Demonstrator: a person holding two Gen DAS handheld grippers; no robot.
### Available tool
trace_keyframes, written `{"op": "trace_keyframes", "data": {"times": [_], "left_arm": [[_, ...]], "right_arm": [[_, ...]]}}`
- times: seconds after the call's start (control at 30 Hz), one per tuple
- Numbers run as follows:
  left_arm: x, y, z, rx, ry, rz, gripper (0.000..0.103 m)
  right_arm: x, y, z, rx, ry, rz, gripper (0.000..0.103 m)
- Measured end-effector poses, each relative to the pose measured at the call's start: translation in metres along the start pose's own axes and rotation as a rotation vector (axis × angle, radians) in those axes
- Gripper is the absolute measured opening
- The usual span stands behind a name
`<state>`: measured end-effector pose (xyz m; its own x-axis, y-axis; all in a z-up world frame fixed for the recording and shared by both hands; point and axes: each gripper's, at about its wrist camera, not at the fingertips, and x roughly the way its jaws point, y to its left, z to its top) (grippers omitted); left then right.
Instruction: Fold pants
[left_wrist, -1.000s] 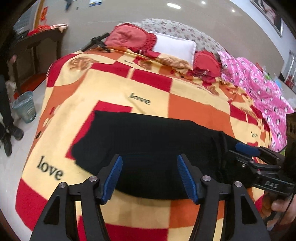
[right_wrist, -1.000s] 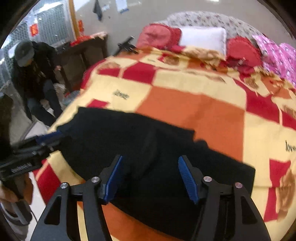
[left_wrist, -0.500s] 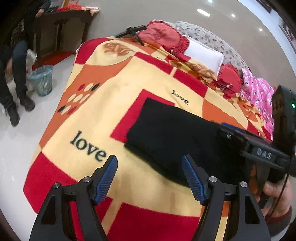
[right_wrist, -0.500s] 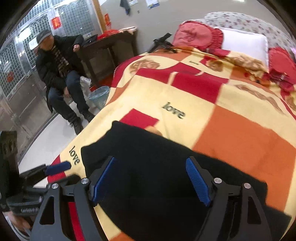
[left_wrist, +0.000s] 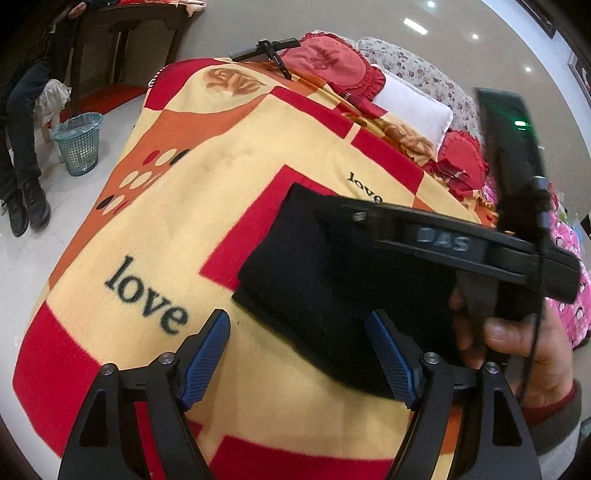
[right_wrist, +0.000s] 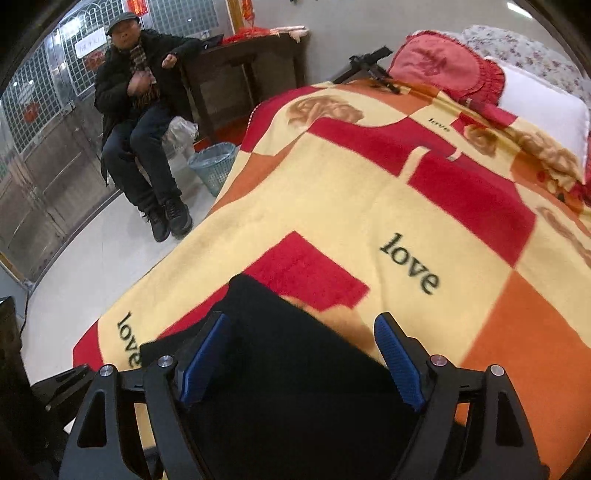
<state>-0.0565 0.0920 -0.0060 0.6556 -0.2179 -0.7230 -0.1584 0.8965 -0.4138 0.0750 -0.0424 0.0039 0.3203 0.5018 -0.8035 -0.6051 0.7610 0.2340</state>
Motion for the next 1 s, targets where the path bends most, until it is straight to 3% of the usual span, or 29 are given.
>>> {"op": "trace_keyframes", "data": {"times": [0.17,0.2,0.23,0.27,0.33,0.37,0.5,0.6,0.73,0.87,1.0], "left_arm": [[0.006,-0.002,-0.002,0.001,-0.021,-0.011,0.077],[0.008,-0.001,-0.001,-0.004,-0.026,-0.027,0.075],[0.009,0.0,-0.001,-0.005,-0.027,-0.039,0.06],[0.011,0.001,0.0,-0.008,-0.018,-0.047,0.033],[0.014,0.002,0.003,-0.005,-0.007,-0.057,0.023],[0.012,0.002,0.004,-0.007,-0.014,-0.074,0.017],[-0.014,-0.012,0.005,0.054,-0.099,-0.141,0.014],[-0.034,-0.034,0.001,0.144,-0.162,-0.198,0.013],[-0.045,-0.066,-0.012,0.273,-0.217,-0.247,0.013],[-0.034,-0.083,-0.025,0.333,-0.204,-0.281,0.013],[-0.026,-0.094,-0.034,0.366,-0.188,-0.299,0.012]], "right_arm": [[0.019,-0.006,-0.005,0.035,0.008,0.072,0.079],[0.017,-0.006,-0.005,0.036,0.003,0.079,0.066],[0.016,-0.006,-0.005,0.038,0.002,0.088,0.052],[0.013,-0.007,-0.005,0.05,-0.004,0.114,0.047],[0.007,-0.008,-0.005,0.06,-0.012,0.124,0.031],[0.003,-0.008,-0.005,0.063,-0.016,0.133,0.028],[-0.031,-0.017,-0.011,0.117,-0.092,0.191,0.023],[-0.073,-0.027,-0.018,0.183,-0.172,0.201,0.033],[-0.129,-0.04,-0.034,0.264,-0.254,0.164,0.076],[-0.179,-0.048,-0.053,0.316,-0.33,0.154,0.085],[-0.185,-0.048,-0.051,0.318,-0.297,0.121,0.088]]}}
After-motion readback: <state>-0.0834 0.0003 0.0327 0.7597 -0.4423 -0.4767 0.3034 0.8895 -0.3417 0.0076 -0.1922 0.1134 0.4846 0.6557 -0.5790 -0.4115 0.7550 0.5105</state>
